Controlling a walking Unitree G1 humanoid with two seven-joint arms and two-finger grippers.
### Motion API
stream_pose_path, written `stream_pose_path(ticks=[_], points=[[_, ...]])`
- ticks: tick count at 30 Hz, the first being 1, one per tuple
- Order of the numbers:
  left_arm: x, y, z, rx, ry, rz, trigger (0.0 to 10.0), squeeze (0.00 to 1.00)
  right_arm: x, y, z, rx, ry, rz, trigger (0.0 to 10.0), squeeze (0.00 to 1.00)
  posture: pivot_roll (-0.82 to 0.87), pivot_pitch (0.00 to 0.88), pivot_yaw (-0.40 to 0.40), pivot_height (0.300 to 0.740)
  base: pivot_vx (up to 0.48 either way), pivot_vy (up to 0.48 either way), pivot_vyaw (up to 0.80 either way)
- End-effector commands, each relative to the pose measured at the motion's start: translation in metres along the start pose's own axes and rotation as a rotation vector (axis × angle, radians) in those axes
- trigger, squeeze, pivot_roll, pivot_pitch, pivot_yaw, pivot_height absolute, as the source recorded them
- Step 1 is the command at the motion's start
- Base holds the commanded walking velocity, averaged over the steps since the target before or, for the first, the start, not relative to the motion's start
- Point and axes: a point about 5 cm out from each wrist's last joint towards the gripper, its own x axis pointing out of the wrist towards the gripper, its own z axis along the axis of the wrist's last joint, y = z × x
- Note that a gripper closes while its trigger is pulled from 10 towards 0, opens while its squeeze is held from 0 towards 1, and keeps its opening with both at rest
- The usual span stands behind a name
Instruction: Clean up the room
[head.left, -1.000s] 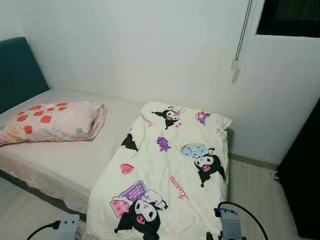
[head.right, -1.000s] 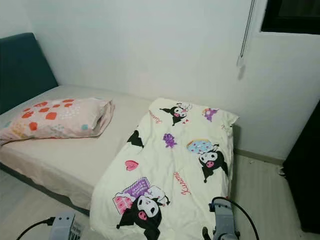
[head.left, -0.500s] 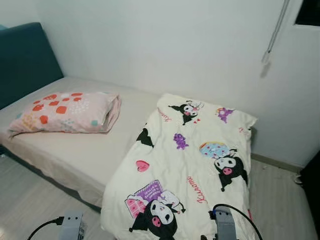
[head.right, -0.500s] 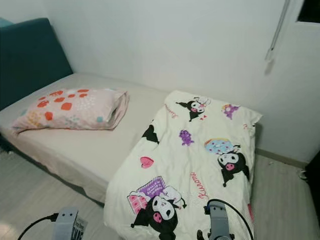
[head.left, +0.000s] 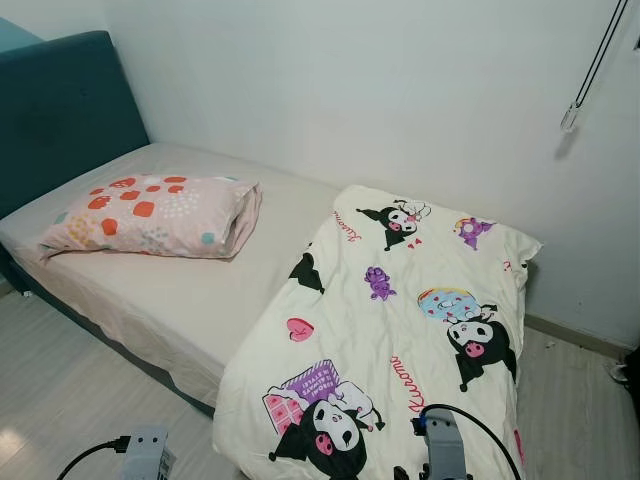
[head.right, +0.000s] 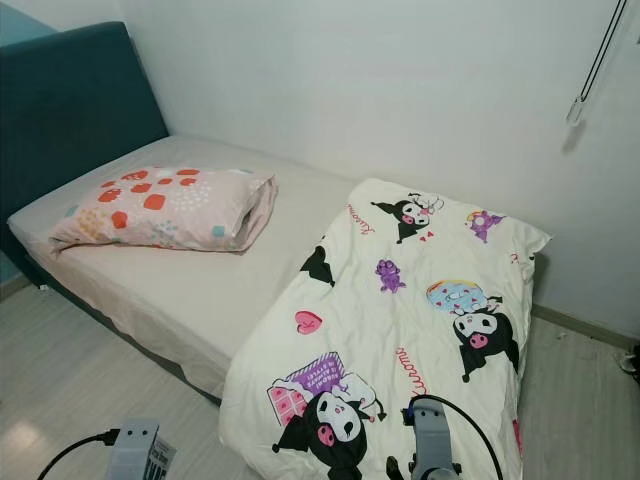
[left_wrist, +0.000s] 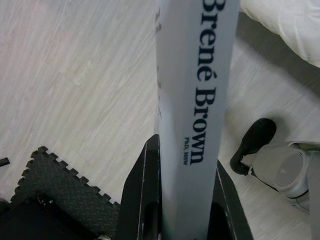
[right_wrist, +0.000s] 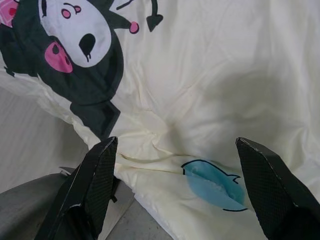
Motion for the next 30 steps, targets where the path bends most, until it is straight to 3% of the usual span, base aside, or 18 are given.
stream_pose_path(ticks=[1, 13, 30], points=[[-0.0001, 0.0006, -0.0011, -0.001, 0.003, -0.005, 10.0, 0.00, 0.0006, 0.0035, -0.0008, 0.010, 0.009, 0.012, 10.0, 0.00, 0.01, 0.000, 0.019, 0.740, 0.000, 0.000, 0.64], [-0.0001, 0.0002, -0.0018, -0.005, 0.008, -0.020, 10.0, 0.00, 0.0009, 0.0047, 0.0014, 0.014, 0.007, 0.026, 10.0, 0.00, 0.01, 0.000, 0.015, 0.740, 0.000, -0.369, 0.65], [-0.0002, -0.0007, -0.0037, -0.006, 0.016, -0.025, 10.0, 0.00, 0.0009, 0.0055, 0.0012, -0.006, 0.015, 0.051, 10.0, 0.00, 0.01, 0.000, 0.015, 0.740, 0.000, 0.000, 0.65]])
